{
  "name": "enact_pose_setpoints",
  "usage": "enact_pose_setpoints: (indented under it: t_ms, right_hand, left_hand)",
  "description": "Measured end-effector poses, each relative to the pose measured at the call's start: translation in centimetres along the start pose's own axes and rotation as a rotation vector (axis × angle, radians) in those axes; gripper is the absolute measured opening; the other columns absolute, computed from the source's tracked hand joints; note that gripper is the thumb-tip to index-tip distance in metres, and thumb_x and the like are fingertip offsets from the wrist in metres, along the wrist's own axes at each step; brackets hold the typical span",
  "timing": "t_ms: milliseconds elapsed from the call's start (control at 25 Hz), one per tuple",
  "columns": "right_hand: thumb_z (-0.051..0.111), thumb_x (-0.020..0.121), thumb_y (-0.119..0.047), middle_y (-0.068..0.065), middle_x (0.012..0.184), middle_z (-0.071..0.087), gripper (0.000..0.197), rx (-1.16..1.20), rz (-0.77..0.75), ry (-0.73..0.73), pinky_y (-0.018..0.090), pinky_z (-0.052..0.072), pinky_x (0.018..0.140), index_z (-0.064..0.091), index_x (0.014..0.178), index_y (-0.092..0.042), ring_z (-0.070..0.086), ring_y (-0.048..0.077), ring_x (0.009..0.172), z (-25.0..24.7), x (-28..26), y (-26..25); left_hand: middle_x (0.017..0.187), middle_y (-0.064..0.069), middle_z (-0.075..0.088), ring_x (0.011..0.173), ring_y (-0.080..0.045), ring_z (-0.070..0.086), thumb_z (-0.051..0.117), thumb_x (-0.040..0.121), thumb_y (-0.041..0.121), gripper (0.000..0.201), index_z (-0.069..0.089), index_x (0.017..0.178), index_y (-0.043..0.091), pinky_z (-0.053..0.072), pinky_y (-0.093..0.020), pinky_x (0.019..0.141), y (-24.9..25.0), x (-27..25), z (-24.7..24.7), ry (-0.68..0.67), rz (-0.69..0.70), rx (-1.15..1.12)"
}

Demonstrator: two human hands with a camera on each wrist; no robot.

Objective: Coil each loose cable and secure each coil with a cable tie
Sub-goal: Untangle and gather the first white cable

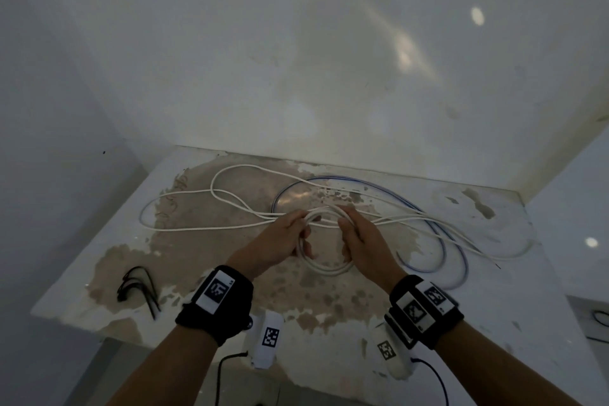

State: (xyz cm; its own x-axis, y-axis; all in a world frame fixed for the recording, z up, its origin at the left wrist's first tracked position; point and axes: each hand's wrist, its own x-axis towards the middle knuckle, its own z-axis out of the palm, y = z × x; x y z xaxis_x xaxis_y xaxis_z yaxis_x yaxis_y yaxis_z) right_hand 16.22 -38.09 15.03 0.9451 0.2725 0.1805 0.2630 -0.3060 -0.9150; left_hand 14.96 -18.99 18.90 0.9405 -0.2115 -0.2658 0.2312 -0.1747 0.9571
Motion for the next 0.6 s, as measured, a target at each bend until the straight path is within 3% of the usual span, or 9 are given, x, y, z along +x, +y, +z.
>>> enact_pose_setpoints:
  t_ms: [80,200,280,360,440,520,600]
  right_hand:
    - [0.04,0.107,-0.027,-0.001,0.06,0.05,0.036,-0.026,-0.016,-0.109,0.024,0.048,0.047,0.049,0.142,-0.025,0.057,0.013,0.044,0.3,0.1,-0.4]
    - [0.039,0.106,-0.031,-0.01,0.061,0.047,0.044,-0.147,-0.037,-0.244,0.021,0.04,0.053,0.038,0.15,-0.03,0.048,0.004,0.049,0.9,0.6,-0.9]
    - [0.039,0.106,-0.032,-0.014,0.058,0.051,0.045,-0.209,-0.065,-0.303,0.025,0.043,0.054,0.036,0.151,-0.032,0.049,0.003,0.051,1.4,1.1,-1.5]
    - [0.04,0.106,-0.031,-0.026,0.061,0.056,0.041,-0.256,-0.114,-0.339,0.018,0.043,0.055,0.041,0.147,-0.03,0.054,0.0,0.055,1.9,1.2,-2.2]
    - [0.042,0.106,-0.027,-0.027,0.065,0.054,0.035,-0.251,-0.166,-0.308,0.01,0.037,0.059,0.05,0.14,-0.022,0.056,-0.007,0.063,2.5,1.3,-2.5]
    - [0.046,0.105,-0.025,-0.023,0.073,0.053,0.027,-0.18,-0.14,-0.253,0.011,0.037,0.062,0.057,0.129,-0.016,0.055,-0.005,0.065,3.2,1.4,-1.9]
    - [0.05,0.103,-0.027,-0.014,0.072,0.055,0.018,-0.119,-0.083,-0.205,0.02,0.04,0.059,0.062,0.114,-0.017,0.054,0.003,0.06,3.8,1.5,-1.0]
  left_hand:
    - [0.068,-0.001,0.038,0.049,-0.013,0.043,0.029,0.104,0.014,0.032,0.059,0.105,0.006,0.046,-0.033,0.059,0.0,0.6,-0.5,0.021,0.045,0.128]
    - [0.061,0.003,0.03,0.048,-0.012,0.028,0.03,0.104,0.025,0.032,0.044,0.077,0.014,0.028,-0.029,0.053,0.0,0.5,-0.6,0.034,-0.004,0.186]
    - [0.058,0.008,0.033,0.045,-0.008,0.027,0.033,0.104,0.036,0.029,0.045,0.081,0.022,0.026,-0.025,0.047,-0.3,0.1,-0.5,0.104,-0.015,0.156]
    - [0.058,0.007,0.036,0.045,-0.009,0.027,0.036,0.103,0.041,0.027,0.045,0.085,0.022,0.026,-0.025,0.044,-1.1,0.0,-0.7,0.196,0.02,0.137]
    - [0.059,0.002,0.035,0.045,-0.01,0.026,0.038,0.103,0.031,0.026,0.042,0.082,0.016,0.023,-0.024,0.044,-1.7,0.3,-1.1,0.245,0.012,0.086]
    - [0.057,0.004,0.033,0.044,-0.009,0.026,0.036,0.104,0.024,0.029,0.041,0.077,0.015,0.023,-0.023,0.045,-2.2,0.4,-1.8,0.196,-0.012,0.033]
    - [0.056,0.005,0.03,0.044,-0.008,0.025,0.031,0.105,0.022,0.034,0.044,0.074,0.015,0.023,-0.023,0.046,-2.4,0.3,-2.5,0.089,-0.038,0.013]
